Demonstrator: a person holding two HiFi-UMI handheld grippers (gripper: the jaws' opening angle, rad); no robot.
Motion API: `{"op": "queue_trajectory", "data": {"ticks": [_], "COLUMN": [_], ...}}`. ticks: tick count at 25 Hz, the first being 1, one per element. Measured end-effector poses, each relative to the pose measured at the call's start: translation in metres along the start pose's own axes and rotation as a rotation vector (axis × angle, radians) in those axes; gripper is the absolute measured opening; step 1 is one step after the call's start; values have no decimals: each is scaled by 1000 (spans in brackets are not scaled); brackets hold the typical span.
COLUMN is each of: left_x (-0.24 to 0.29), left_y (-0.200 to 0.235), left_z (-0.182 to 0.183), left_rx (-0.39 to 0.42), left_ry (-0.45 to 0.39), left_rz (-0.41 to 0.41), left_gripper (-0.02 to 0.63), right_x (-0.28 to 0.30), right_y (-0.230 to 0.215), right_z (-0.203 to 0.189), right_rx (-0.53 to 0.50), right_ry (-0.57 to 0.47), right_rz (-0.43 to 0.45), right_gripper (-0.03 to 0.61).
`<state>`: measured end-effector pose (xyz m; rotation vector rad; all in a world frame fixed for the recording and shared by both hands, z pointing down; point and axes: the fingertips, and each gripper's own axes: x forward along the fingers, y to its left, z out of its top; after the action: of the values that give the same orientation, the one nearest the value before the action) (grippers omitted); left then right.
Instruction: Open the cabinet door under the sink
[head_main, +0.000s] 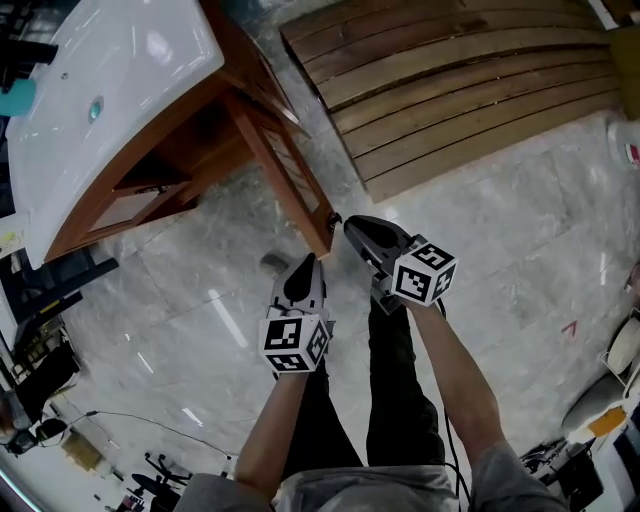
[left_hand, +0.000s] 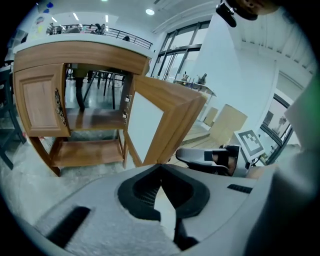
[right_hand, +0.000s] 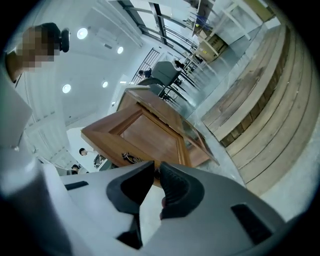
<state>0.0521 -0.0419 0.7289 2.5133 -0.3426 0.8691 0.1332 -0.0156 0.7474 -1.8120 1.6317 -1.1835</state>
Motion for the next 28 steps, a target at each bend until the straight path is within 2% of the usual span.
{"op": "queue_trajectory", "data": {"ticks": [5, 19, 23, 28], "left_x": [-20, -103, -130, -166], "left_y": [-14, -57, -64, -80], "left_z": [35, 140, 169, 217], "left_rx": [30, 72, 80, 103], "left_ry": [-13, -81, -118, -191], "left_rz": [-16, -44, -46, -49], "left_gripper": [9, 9, 9, 9], "right_x": [-22, -60, -73, -91], "right_y": [28, 155, 191, 245], "right_z": [18, 99, 125, 168], "right_rx": [-1, -96, -167, -319], "right_ry": [-30, -156, -209, -264], "right_rz": [-20, -56, -89, -107], "right_gripper": [11, 8, 8, 8]}}
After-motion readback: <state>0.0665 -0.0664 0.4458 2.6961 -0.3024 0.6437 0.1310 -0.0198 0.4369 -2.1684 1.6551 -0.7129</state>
